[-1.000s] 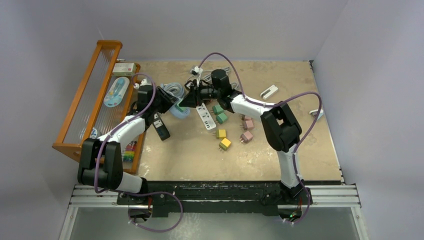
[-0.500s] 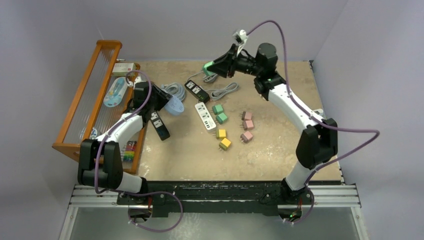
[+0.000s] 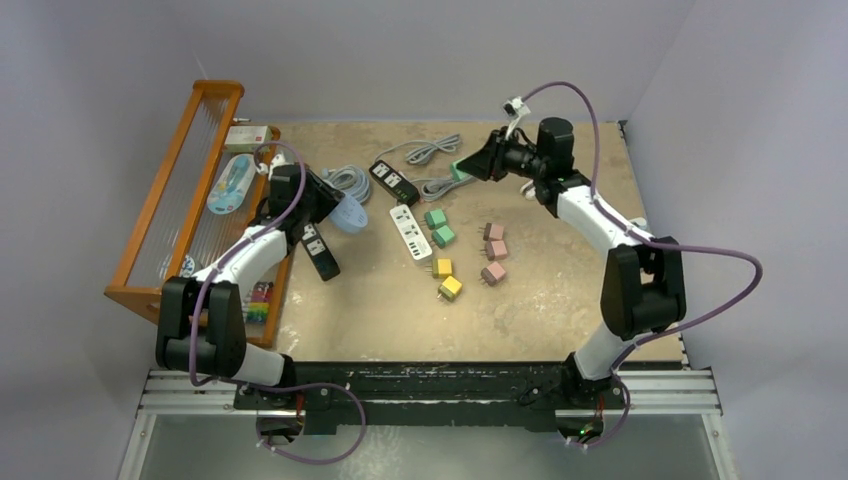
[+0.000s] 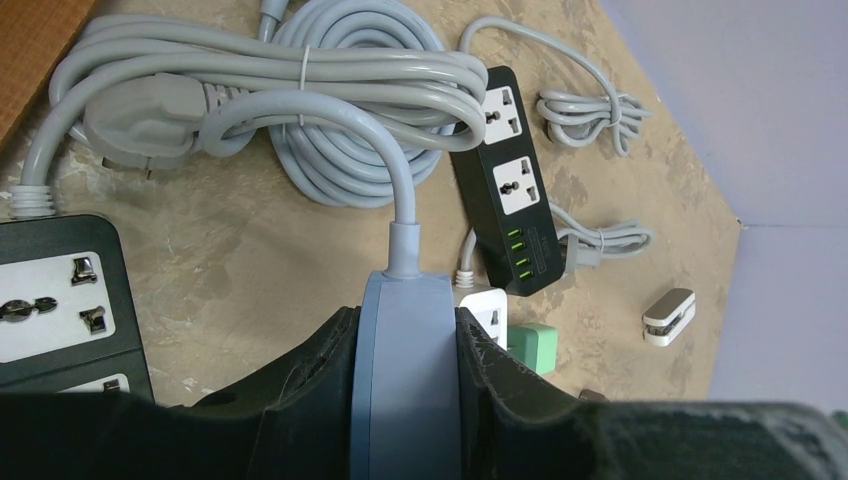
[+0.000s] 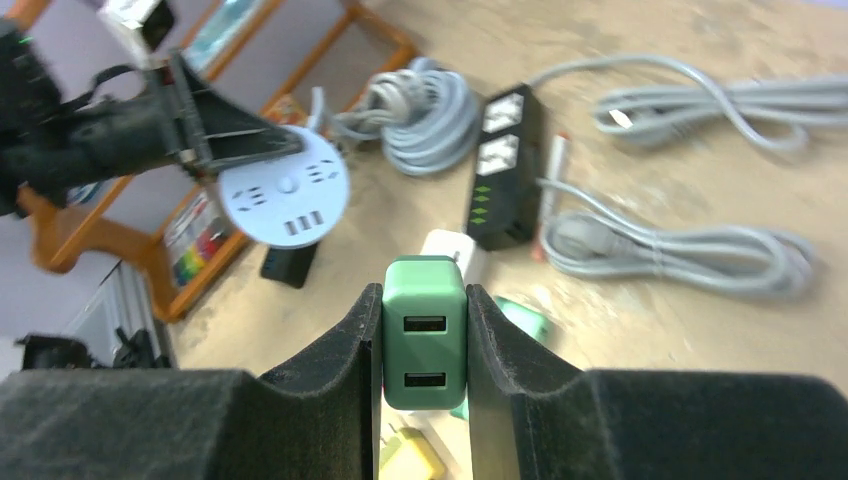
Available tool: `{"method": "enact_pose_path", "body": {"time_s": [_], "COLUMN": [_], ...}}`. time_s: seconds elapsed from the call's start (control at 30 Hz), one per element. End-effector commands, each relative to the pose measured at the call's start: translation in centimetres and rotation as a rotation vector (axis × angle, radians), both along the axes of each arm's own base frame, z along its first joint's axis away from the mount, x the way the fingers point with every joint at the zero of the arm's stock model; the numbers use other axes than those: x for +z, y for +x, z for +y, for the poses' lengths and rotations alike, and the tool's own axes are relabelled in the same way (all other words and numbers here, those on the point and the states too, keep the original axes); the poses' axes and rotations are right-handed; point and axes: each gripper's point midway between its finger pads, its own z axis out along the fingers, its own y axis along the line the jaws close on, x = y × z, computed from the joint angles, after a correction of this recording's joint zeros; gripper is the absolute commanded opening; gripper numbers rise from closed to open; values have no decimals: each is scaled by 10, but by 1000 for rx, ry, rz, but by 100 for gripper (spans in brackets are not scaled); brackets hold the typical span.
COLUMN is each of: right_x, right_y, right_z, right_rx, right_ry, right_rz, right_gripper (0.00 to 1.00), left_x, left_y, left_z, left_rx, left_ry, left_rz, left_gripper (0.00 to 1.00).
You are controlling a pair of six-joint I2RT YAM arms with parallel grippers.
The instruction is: Pull the plug off the socket
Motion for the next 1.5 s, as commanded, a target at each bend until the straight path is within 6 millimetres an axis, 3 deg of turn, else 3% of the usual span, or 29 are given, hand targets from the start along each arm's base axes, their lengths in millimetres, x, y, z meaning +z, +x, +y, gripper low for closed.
{"method": "enact_pose_path", "body": {"time_s": [0.0, 0.13, 0.27, 0.53, 0.77, 0.83, 0.93, 1.07, 1.47], "right_x": [-19, -75, -117, -158, -177, -183, -185, -182, -177], "right_y": [17, 23, 26, 29, 37, 37, 37, 38, 47], "right_z": [-24, -28, -29, -32, -29, -30, -31, -34, -40], "right_rx": [-118, -109, -130, -165, -182, -184, -196, -210, -256], "right_ry": [-38, -120, -145, -174, -148, -151, -158, -167, -193], "right_rz": [80, 238, 346, 441, 483, 495, 498, 483, 447], "right_gripper": [0, 0, 0, 0, 0, 12, 39, 57, 64], "left_x": [12, 12, 14, 12, 11, 11, 10, 8, 0], "left_y": [13, 14, 12, 13, 15, 14, 14, 15, 14], "left_z": [7, 5, 6, 6, 3, 4, 4, 3, -5], "left_rx": [27, 19, 21, 18, 8, 8, 8, 5, -35], "left_ry": [9, 2, 11, 12, 5, 11, 12, 9, -13], "left_rz": [-52, -54, -55, -46, -42, -39, -38, -33, -14], "left_gripper": [0, 0, 0, 0, 0, 0, 0, 0, 0]}}
